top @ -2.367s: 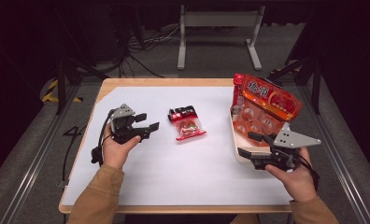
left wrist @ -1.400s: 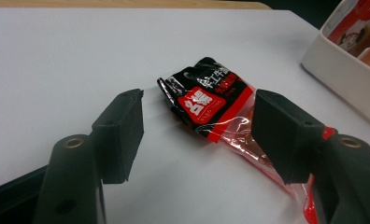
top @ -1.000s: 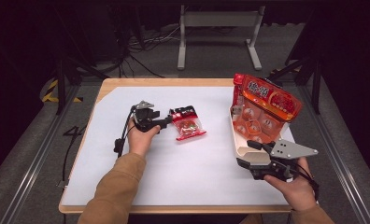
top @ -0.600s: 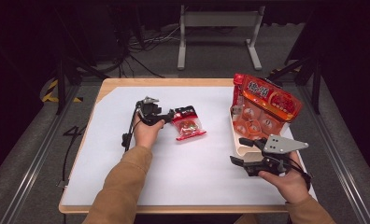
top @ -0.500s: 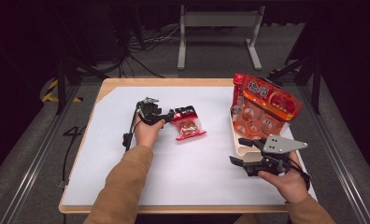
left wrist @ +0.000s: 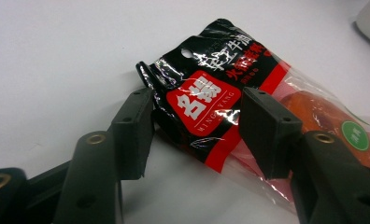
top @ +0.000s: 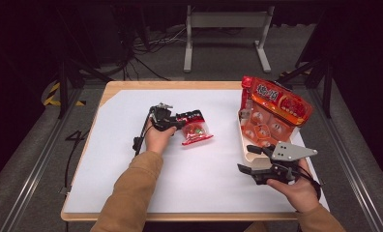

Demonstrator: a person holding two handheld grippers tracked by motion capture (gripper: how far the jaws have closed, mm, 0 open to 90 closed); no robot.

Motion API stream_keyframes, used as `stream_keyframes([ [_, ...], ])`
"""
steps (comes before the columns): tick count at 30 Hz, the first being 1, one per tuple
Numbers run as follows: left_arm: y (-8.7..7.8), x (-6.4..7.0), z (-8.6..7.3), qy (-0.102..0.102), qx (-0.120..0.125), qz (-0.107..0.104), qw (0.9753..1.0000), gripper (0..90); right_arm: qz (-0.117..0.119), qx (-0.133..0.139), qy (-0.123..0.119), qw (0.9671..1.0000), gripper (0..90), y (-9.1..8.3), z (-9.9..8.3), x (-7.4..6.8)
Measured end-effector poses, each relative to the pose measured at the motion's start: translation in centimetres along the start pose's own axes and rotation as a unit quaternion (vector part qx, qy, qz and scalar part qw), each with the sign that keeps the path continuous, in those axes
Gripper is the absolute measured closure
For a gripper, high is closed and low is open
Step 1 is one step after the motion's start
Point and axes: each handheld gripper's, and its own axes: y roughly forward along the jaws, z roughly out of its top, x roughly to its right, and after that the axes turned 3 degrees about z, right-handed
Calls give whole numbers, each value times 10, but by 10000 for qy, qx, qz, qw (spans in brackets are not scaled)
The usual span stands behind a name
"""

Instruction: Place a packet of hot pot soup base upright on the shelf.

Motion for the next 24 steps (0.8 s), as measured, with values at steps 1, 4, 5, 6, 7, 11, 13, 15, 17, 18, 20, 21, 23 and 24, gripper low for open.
stream_keyframes([
  [1, 0, 0, 0, 46, -6, 53, 10000, 496, -6, -1, -2, 10000, 292, 0, 0, 0],
  [4, 0, 0, 0, 138, -16, 158, 9998, 569, -29, -18, 16, 10000, 292, -1, -2, 0],
  [5, 0, 1, 0, 195, -28, 221, 9996, 603, -33, -23, 17, 10000, 293, -2, -2, 0],
  [6, 0, 1, 0, 237, -32, 269, 9994, 642, -36, -27, 17, 10000, 292, -2, -2, -1],
  [7, 0, 2, 0, 268, -39, 319, 9991, 666, -36, -37, 1, 10000, 293, -2, -2, -1],
  [11, 0, 2, 0, 343, -36, 376, 9987, 770, -39, -53, 18, 10000, 293, -2, -3, -1],
  [13, 0, 3, 0, 385, -3, 328, 9987, 843, -40, -62, 23, 10000, 293, -1, -4, -1],
  [15, -1, 6, 1, 521, -14, 329, 9981, 900, -39, -73, 35, 10000, 293, -1, -4, -1],
  [17, -1, 9, 1, 615, -28, 390, 9973, 900, -39, -74, 35, 10000, 294, -1, -4, 0],
  [18, -1, 9, 1, 615, -28, 390, 9973, 900, -40, -71, 36, 10000, 294, -1, -4, 0],
  [20, -3, 8, 1, 564, -62, 299, 9979, 900, -51, -66, 38, 10000, 296, -1, -4, 0],
  [21, -5, 8, 2, 532, -51, 278, 9982, 900, -54, -64, 34, 10000, 297, -1, -4, 0],
  [23, -9, 8, 3, 544, 27, 238, 9982, 900, -49, -62, 48, 10000, 298, -1, -4, 1],
  [24, -11, 9, 4, 588, 68, 244, 9980, 900, -49, -63, 52, 10000, 299, -1, -5, 1],
])
